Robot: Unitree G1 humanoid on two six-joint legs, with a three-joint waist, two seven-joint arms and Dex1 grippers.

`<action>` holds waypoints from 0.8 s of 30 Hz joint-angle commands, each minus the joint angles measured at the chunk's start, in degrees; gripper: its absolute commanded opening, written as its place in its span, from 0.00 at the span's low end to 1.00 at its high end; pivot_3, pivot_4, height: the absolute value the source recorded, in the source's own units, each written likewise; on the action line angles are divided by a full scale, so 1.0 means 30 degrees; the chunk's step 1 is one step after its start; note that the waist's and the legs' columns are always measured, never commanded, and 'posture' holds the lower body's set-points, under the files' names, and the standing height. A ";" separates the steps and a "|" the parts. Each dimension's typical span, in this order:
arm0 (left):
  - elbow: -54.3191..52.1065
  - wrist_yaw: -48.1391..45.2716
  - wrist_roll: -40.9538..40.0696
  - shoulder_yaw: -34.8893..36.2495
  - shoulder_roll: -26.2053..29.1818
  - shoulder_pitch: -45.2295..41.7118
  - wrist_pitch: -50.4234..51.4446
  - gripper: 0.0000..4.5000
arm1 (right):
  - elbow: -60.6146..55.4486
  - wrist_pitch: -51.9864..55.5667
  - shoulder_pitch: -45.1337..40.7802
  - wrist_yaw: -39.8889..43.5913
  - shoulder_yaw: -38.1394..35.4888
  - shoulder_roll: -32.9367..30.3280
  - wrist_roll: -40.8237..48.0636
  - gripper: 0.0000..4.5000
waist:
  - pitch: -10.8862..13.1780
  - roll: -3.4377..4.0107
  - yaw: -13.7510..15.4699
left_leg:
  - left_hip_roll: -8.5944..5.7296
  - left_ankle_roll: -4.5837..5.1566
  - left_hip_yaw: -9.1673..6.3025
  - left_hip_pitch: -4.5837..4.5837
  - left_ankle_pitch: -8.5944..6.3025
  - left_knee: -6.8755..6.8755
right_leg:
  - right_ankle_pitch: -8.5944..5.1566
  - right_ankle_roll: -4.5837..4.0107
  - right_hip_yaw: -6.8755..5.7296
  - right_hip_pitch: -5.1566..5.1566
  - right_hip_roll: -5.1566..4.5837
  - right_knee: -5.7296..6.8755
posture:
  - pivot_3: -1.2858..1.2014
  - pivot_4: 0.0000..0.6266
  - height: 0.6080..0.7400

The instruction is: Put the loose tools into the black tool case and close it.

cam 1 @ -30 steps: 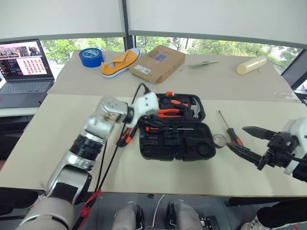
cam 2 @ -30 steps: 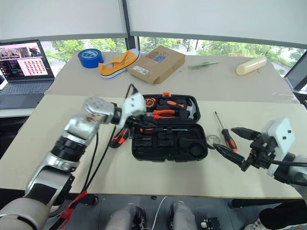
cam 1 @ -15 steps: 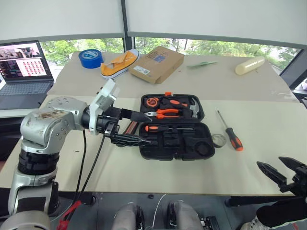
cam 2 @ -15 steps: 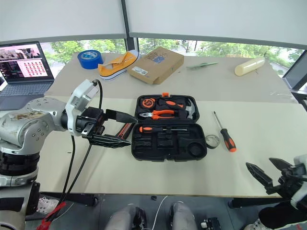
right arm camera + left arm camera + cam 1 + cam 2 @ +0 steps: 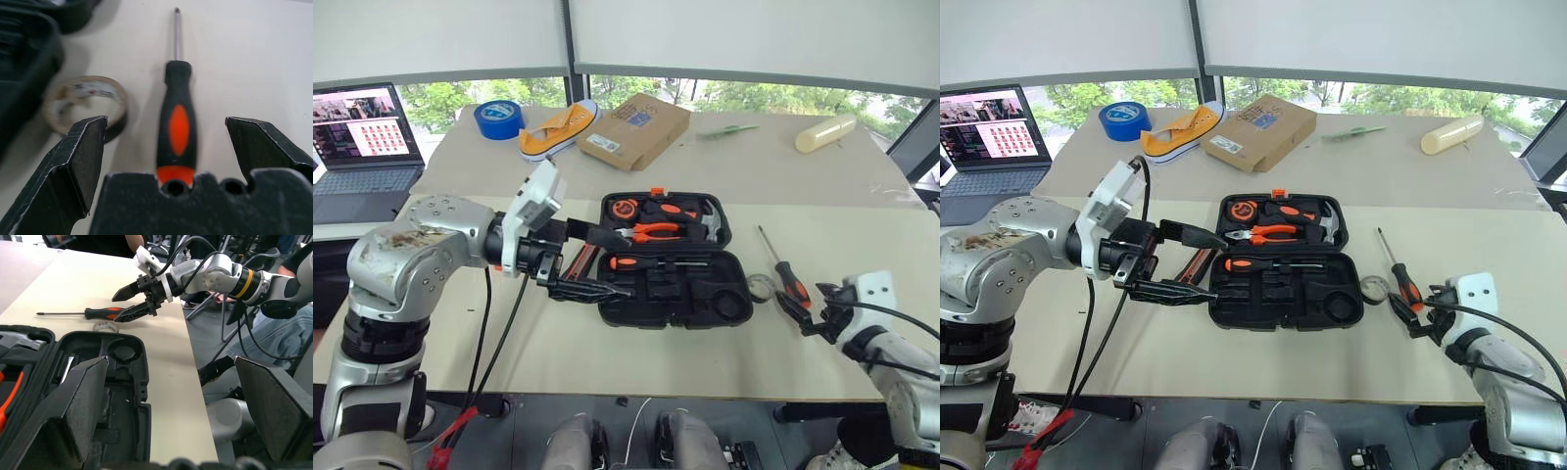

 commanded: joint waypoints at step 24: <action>0.0759 -0.1803 0.0680 -0.0541 0.3109 0.0947 -0.2109 1.00 | 0.0820 -0.1306 -0.8024 1.3606 0.4612 -0.6660 0.3500 0.21 | 0.0026 0.0092 -0.0325 | 0.0052 -0.0043 0.0026 0.0033 0.0024 -0.0041 | -0.0011 -0.0023 -0.0003 -0.0019 0.0075 -0.0007 | 0.52 0.24 0.93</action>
